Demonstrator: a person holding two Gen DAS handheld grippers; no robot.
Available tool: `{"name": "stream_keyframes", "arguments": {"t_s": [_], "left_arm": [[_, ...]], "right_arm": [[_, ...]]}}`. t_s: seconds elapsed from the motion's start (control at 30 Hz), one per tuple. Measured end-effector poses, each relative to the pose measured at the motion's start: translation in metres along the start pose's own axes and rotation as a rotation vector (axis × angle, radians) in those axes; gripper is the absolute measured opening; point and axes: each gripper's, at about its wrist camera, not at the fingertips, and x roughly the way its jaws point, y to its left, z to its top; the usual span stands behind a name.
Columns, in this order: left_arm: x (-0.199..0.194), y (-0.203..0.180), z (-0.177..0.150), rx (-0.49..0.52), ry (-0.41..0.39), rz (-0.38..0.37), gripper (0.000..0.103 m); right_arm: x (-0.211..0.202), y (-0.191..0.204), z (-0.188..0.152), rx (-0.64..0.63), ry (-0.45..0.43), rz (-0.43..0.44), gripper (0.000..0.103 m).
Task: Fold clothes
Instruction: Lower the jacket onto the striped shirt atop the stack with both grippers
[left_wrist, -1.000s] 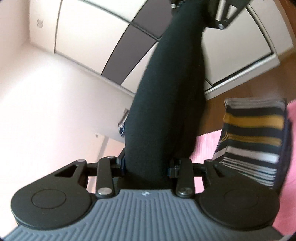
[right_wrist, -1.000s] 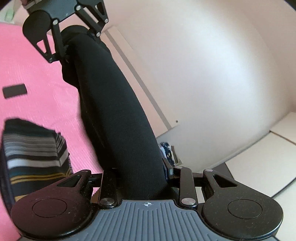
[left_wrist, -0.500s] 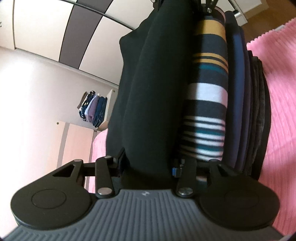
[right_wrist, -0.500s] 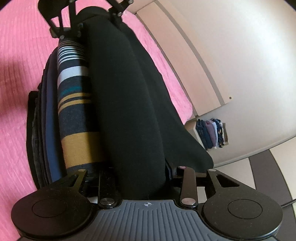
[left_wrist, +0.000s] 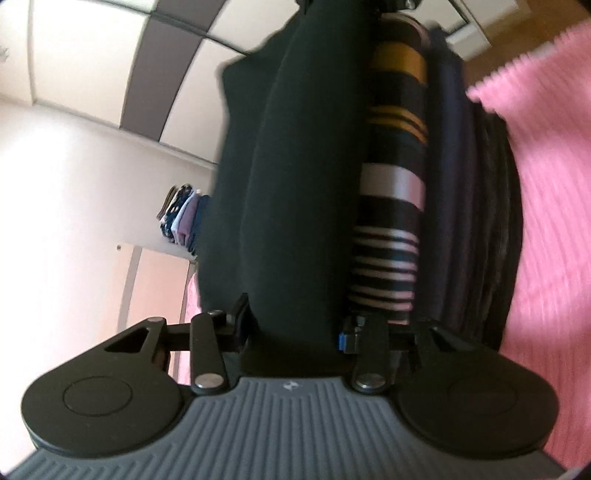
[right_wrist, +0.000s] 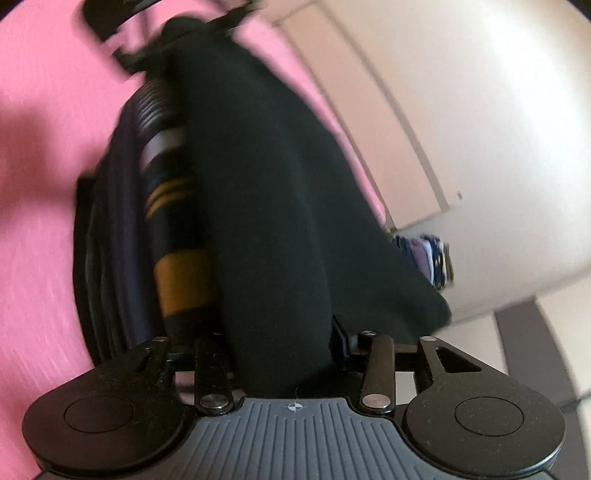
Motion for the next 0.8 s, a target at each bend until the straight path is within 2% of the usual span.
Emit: {"name": "stream_keyframes", "arguments": {"t_s": [0.23, 0.4, 0.47, 0.57, 0.7, 0.8], "left_arm": [[0.001, 0.004, -0.004, 0.023, -0.003, -0.008, 0.040], [-0.014, 0.006, -0.011, 0.062, 0.004, 0.009, 0.043], [-0.015, 0.003, -0.013, 0.085, 0.009, 0.012, 0.043], [-0.006, -0.010, -0.017, 0.094, 0.009, 0.004, 0.043], [-0.005, -0.013, -0.018, 0.090, 0.016, 0.013, 0.043], [-0.020, -0.004, -0.021, 0.046, 0.018, -0.004, 0.048]], "right_arm": [[-0.011, -0.009, 0.009, 0.032, 0.053, -0.042, 0.046], [-0.019, 0.005, 0.020, 0.052, 0.083, -0.054, 0.047], [-0.012, 0.000, 0.025, 0.075, 0.086, -0.059, 0.047], [-0.001, 0.013, 0.026, 0.092, 0.083, -0.059, 0.051], [0.008, 0.021, 0.027, 0.085, 0.086, -0.067, 0.051], [0.007, 0.018, 0.032, 0.098, 0.100, -0.054, 0.054]]}}
